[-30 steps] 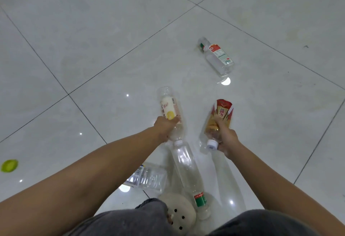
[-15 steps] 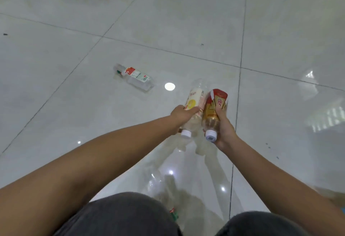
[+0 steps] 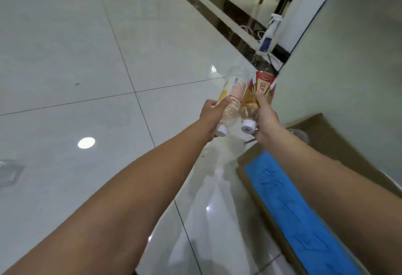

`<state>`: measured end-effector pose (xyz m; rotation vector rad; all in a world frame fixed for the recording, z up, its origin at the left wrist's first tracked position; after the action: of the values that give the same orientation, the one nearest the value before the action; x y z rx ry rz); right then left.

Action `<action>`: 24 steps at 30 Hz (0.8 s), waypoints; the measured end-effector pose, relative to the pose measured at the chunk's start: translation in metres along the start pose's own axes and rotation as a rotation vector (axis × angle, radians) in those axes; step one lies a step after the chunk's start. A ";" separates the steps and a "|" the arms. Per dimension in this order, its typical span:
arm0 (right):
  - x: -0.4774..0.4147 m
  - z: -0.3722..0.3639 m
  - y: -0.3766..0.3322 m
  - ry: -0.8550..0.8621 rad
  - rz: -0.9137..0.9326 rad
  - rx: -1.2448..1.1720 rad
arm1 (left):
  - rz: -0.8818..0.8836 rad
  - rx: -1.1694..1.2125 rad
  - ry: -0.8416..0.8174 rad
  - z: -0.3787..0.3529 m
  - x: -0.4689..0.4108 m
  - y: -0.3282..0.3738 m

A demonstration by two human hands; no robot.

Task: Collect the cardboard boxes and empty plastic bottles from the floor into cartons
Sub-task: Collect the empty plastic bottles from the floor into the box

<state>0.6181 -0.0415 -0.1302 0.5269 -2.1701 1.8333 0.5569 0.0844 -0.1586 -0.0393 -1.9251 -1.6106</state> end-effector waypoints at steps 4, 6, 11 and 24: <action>0.005 0.076 -0.032 0.185 0.072 -0.081 | -0.014 0.106 -0.152 -0.082 0.005 0.007; 0.017 0.106 -0.043 0.264 0.094 -0.124 | -0.068 0.016 -0.178 -0.112 0.013 0.015; 0.032 0.191 -0.038 0.514 0.104 -0.189 | -0.195 -0.357 -0.322 -0.180 0.043 0.017; 0.055 0.281 0.003 0.803 -0.143 0.124 | -0.609 -0.976 -0.244 -0.189 0.045 -0.020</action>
<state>0.5786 -0.3238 -0.1600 -0.0512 -1.4489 1.6988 0.5947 -0.1066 -0.1427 -0.0506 -1.1557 -2.9379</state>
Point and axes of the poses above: each hand's wrist, its own x-axis away from the middle knuckle, its own z-axis out of the back of the hand, y = z × x, the point moved 6 cm from there along -x, towards the middle knuckle, and after that the axes turned 10 degrees about -x, right-handed, at the moved point
